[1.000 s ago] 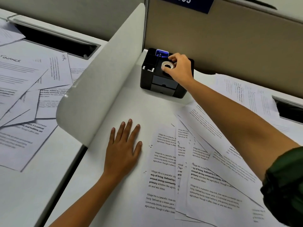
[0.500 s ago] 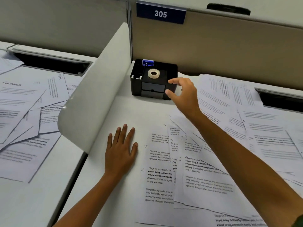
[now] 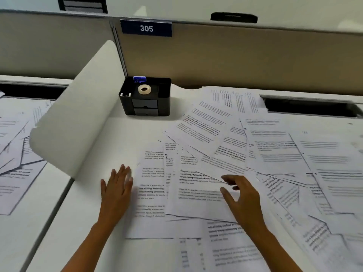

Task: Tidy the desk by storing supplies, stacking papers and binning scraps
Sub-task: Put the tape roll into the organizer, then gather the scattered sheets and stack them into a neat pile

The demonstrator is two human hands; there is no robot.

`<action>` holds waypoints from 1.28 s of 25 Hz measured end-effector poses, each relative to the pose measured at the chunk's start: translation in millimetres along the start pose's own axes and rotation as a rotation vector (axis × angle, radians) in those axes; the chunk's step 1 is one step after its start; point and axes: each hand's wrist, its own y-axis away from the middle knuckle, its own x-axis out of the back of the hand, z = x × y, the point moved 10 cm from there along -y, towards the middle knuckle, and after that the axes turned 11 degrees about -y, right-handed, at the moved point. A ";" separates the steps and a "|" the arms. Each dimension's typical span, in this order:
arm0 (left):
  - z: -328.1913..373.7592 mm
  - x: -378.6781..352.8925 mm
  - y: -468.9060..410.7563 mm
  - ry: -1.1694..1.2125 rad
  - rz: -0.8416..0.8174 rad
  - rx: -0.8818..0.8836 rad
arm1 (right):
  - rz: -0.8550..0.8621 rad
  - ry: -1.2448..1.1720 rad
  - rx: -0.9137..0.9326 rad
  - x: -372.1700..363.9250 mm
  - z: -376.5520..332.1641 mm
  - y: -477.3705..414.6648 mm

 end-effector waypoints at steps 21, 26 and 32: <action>148.2 -49.9 97.1 0.005 0.015 0.256 | -0.144 -0.170 -0.509 41.2 65.3 56.4; 148.1 -40.5 90.1 0.038 0.008 0.316 | 0.064 -0.236 -0.632 37.0 60.1 47.8; 140.4 -34.8 83.3 0.293 -0.060 0.370 | 0.031 -0.320 -0.698 15.3 56.3 38.3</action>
